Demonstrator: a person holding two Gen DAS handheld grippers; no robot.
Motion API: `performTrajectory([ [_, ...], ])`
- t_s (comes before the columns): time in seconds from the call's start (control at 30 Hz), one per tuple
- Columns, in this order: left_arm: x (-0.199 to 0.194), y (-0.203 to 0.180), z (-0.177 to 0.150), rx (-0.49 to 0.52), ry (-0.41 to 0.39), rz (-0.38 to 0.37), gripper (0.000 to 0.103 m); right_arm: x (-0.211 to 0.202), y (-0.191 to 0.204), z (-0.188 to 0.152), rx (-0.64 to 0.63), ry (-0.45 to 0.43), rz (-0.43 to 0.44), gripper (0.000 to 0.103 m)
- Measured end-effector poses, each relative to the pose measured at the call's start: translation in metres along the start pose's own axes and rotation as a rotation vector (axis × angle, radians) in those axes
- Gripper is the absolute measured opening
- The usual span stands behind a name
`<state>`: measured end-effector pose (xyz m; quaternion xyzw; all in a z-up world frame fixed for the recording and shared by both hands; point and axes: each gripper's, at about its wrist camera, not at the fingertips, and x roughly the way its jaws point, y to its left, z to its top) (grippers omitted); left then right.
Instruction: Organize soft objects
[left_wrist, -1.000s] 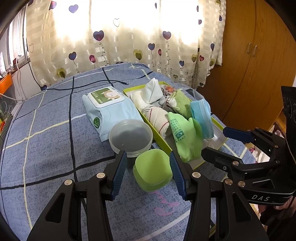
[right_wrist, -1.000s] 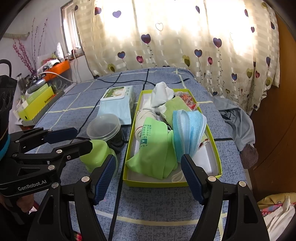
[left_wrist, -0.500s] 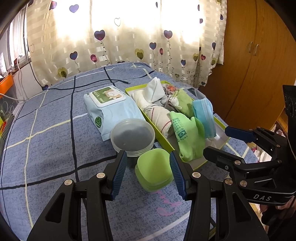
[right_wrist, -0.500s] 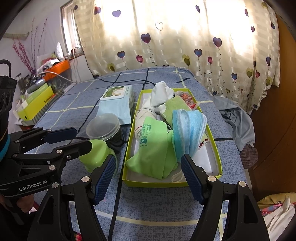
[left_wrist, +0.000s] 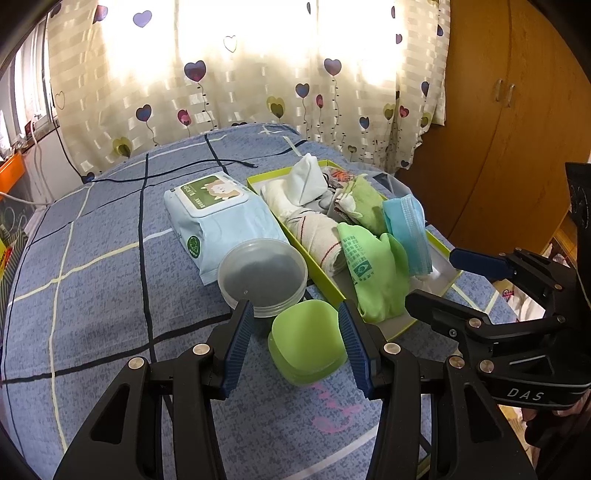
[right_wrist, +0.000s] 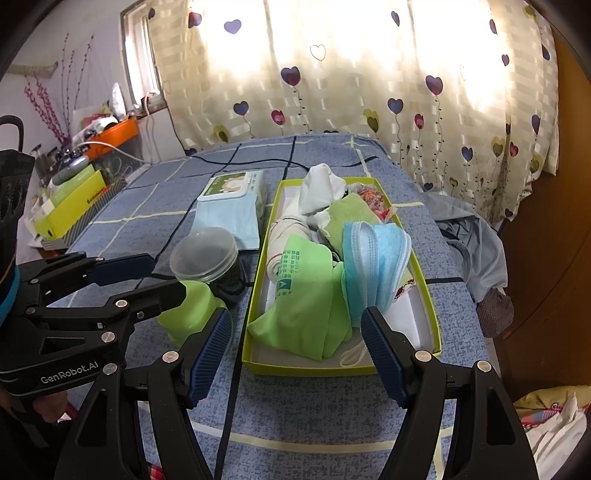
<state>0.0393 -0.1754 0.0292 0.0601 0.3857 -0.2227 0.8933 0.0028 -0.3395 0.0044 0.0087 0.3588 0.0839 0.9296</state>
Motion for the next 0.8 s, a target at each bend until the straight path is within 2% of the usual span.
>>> performTrajectory([
  [0.8, 0.0025, -0.0016, 0.0020, 0.007, 0.012, -0.016, 0.049, 0.0003, -0.0054, -0.0018, 0.005, -0.002, -0.002, 0.073],
])
